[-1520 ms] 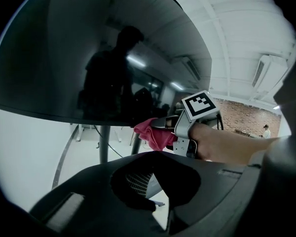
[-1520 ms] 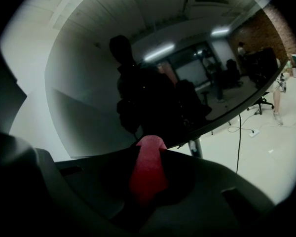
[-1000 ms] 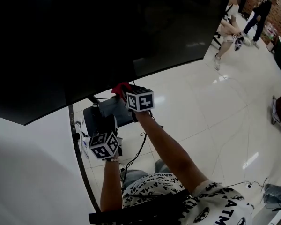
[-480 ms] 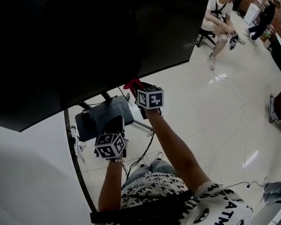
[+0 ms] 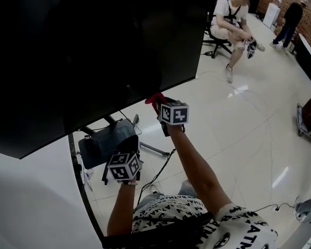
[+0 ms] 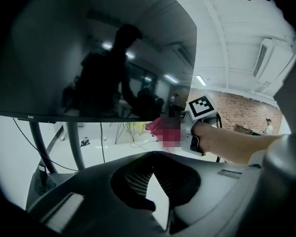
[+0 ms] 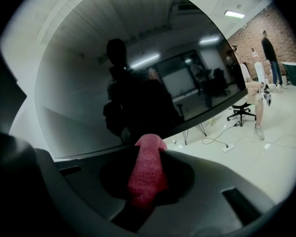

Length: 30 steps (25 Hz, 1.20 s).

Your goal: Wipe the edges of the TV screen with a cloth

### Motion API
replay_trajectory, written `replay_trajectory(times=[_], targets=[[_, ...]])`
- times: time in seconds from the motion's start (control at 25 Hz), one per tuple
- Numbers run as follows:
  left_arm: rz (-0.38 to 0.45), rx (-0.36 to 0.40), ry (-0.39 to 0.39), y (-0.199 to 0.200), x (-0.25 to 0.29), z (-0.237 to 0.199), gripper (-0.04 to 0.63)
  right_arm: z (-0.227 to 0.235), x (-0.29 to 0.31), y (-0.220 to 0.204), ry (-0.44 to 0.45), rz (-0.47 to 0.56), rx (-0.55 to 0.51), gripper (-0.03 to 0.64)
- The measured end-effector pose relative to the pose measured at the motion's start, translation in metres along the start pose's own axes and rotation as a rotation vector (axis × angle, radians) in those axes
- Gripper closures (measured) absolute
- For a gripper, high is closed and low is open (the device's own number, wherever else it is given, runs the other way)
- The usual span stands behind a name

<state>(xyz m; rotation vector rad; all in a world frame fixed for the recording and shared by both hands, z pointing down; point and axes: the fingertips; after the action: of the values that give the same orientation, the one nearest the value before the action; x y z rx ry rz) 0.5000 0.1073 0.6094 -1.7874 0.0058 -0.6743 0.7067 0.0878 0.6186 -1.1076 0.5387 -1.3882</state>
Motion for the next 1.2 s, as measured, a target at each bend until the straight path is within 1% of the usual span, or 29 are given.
replay_trajectory(times=[0.2, 0.44, 0.52, 0.68, 0.76, 0.88, 1.0, 1.08, 1.2], targets=[[0.020, -0.057, 0.025, 0.006, 0.035, 0.021, 0.594, 0.052, -0.010, 0.013, -0.003, -0.032, -0.010, 0.558], [0.031, -0.084, 0.023, 0.027, 0.082, 0.092, 0.594, 0.129, -0.043, 0.052, -0.017, -0.066, -0.036, 0.558], [0.032, -0.089, 0.017, 0.028, 0.091, 0.104, 0.594, 0.146, -0.050, 0.058, -0.031, -0.074, -0.047, 0.558], [0.034, -0.088, -0.004, 0.024, 0.101, 0.110, 0.594, 0.163, -0.057, 0.062, -0.068, -0.072, -0.078, 0.558], [0.035, -0.079, -0.016, 0.024, 0.107, 0.112, 0.594, 0.166, -0.060, 0.068, -0.102, -0.082, -0.158, 0.558], [0.043, -0.063, -0.039, 0.033, 0.113, 0.124, 0.594, 0.159, -0.069, 0.089, -0.161, -0.113, -0.382, 0.558], [0.060, -0.059, -0.056, 0.044, 0.114, 0.134, 0.594, 0.145, -0.076, 0.107, -0.165, -0.142, -0.564, 0.558], [0.070, -0.056, -0.067, 0.051, 0.116, 0.132, 0.594, 0.138, -0.074, 0.115, -0.155, -0.142, -0.631, 0.558], [0.089, -0.047, -0.075, 0.062, 0.117, 0.131, 0.594, 0.129, -0.075, 0.129, -0.107, -0.111, -0.660, 0.558]])
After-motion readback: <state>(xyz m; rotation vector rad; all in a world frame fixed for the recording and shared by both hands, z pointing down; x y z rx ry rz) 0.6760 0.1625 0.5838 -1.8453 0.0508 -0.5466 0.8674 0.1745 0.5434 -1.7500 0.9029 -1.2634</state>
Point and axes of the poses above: the fingertips, and each gripper's own axes: x forward along the fingers, z to its right, y out of its top, and after that the axes turned 7 degrees about y, right-handed
